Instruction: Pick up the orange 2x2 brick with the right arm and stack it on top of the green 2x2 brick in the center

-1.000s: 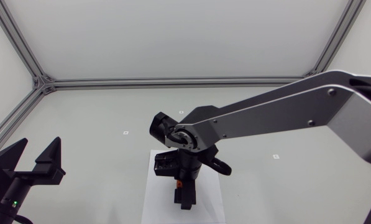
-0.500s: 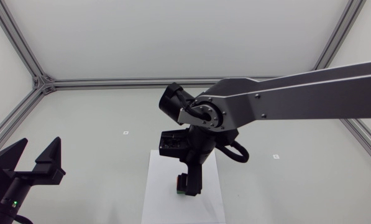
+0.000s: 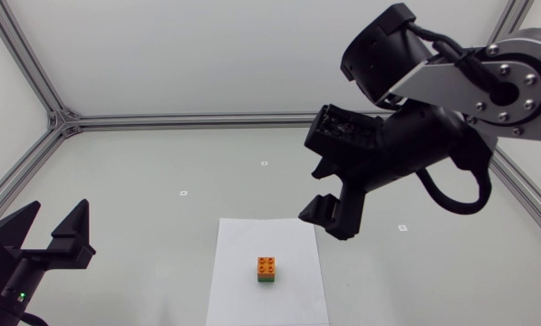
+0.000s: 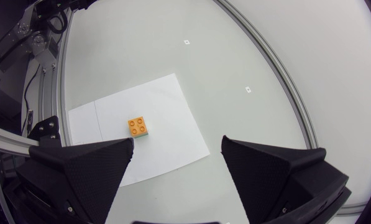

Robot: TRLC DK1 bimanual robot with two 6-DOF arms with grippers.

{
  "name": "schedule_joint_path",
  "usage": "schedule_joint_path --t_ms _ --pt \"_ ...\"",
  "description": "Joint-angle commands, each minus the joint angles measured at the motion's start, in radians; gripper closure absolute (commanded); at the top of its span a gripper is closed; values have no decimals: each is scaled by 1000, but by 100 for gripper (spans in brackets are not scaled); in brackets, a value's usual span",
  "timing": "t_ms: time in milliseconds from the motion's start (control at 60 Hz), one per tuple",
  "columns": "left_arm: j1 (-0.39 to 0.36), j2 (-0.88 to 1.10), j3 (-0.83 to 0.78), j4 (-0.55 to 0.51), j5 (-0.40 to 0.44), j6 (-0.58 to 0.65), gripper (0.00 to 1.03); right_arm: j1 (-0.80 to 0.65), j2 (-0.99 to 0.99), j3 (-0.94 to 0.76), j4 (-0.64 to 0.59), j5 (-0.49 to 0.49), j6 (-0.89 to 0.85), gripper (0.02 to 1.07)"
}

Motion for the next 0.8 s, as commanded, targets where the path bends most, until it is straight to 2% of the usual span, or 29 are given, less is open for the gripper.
schedule_joint_path --t_ms 0,417,783 --pt "5 -8 -41 -13 4 13 4 -46 -56 -54 2 7 47 7" --pt "5 -8 -41 -15 4 13 4 -331 -307 -269 128 9 103 7" --pt "5 -8 -41 -15 4 13 4 -529 -562 -519 309 10 101 7"
